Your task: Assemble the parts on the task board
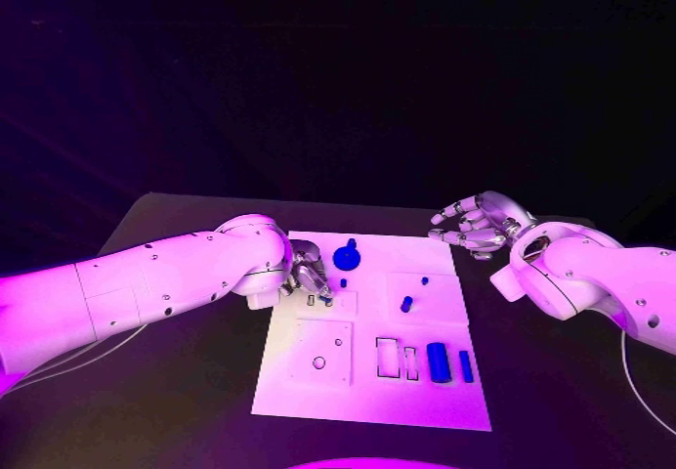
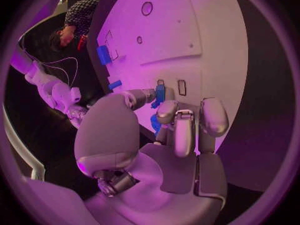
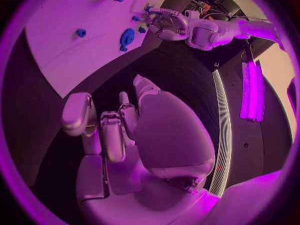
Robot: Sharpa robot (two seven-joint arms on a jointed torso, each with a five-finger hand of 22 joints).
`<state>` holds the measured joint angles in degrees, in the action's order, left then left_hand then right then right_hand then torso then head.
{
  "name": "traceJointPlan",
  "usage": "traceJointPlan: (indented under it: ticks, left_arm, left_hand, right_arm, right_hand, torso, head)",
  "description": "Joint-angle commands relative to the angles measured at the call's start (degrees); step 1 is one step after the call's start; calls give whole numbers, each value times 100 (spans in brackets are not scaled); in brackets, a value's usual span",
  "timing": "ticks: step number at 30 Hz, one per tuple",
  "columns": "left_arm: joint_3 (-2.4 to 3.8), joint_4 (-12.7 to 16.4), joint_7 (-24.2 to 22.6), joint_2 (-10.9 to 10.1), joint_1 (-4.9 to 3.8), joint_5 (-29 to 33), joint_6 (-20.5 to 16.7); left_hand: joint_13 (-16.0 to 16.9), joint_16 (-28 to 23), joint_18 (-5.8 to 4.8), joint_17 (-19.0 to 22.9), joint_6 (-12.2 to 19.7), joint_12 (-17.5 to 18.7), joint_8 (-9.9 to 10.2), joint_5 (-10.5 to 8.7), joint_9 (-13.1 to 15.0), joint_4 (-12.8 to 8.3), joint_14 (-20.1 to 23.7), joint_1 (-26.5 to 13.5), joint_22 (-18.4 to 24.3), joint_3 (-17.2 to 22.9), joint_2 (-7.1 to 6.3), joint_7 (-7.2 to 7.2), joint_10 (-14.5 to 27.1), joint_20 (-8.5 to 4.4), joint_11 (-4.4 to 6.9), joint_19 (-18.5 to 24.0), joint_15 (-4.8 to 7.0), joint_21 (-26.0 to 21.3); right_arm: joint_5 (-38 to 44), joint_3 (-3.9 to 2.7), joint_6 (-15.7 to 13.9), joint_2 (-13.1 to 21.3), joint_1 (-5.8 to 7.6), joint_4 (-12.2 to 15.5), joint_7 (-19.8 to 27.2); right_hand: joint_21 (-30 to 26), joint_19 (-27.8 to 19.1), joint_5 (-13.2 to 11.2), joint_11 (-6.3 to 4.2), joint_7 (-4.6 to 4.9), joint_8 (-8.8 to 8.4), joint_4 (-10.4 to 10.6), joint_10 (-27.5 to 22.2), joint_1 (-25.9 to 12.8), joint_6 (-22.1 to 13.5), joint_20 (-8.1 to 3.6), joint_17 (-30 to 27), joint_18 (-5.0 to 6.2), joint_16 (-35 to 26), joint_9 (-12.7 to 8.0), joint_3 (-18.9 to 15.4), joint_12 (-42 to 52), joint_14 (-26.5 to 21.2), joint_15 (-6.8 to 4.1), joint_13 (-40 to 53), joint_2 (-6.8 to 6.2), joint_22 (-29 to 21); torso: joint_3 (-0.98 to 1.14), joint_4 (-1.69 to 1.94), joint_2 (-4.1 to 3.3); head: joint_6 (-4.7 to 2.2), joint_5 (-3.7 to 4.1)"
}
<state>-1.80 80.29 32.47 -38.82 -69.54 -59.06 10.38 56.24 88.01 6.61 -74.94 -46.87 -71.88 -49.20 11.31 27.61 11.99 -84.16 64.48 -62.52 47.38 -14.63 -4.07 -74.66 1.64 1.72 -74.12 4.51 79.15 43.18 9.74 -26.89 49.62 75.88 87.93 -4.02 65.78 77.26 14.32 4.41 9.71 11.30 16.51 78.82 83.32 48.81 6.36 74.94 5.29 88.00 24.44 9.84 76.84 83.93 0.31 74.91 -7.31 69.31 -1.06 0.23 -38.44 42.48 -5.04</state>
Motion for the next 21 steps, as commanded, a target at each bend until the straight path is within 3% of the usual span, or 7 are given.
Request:
traceJointPlan:
  ticks: [1, 21]
  left_arm:
    - [-2, 16, 43, 7, 2, -32, 217]
    - [-4, 21, 103, 14, 2, -38, 193]
  left_hand:
    - [-5, 29, -110, -1079, -227, 2, -9, -4, 1027, -614, -466, -31, 1, 627, 27, 189, -33, 6, 8, -44, 36, 33]
    - [-38, 17, -109, -1053, -225, 25, 4, -12, 1030, -569, -459, -113, 11, 546, 27, 201, -15, -2, 17, -40, 44, 25]
  right_arm:
    - [16, 0, 79, 1, -3, 7, 22]
    - [18, 0, 80, -11, -4, -11, 29]
  right_hand:
    - [-17, 0, 9, 9, -21, 20, -6, 7, -71, -7, -21, 866, 52, -19, 7, 24, 10, 457, -6, 18, -2, -2]
    - [-35, -8, 10, 9, -21, 26, -14, -1, -71, -18, -22, 854, 56, -23, 6, 37, 2, 455, -7, 8, -6, -16]
  torso:
    - [2, 1, -1]
    - [2, 0, -1]
  head:
    - [7, -3]
    - [12, -5]
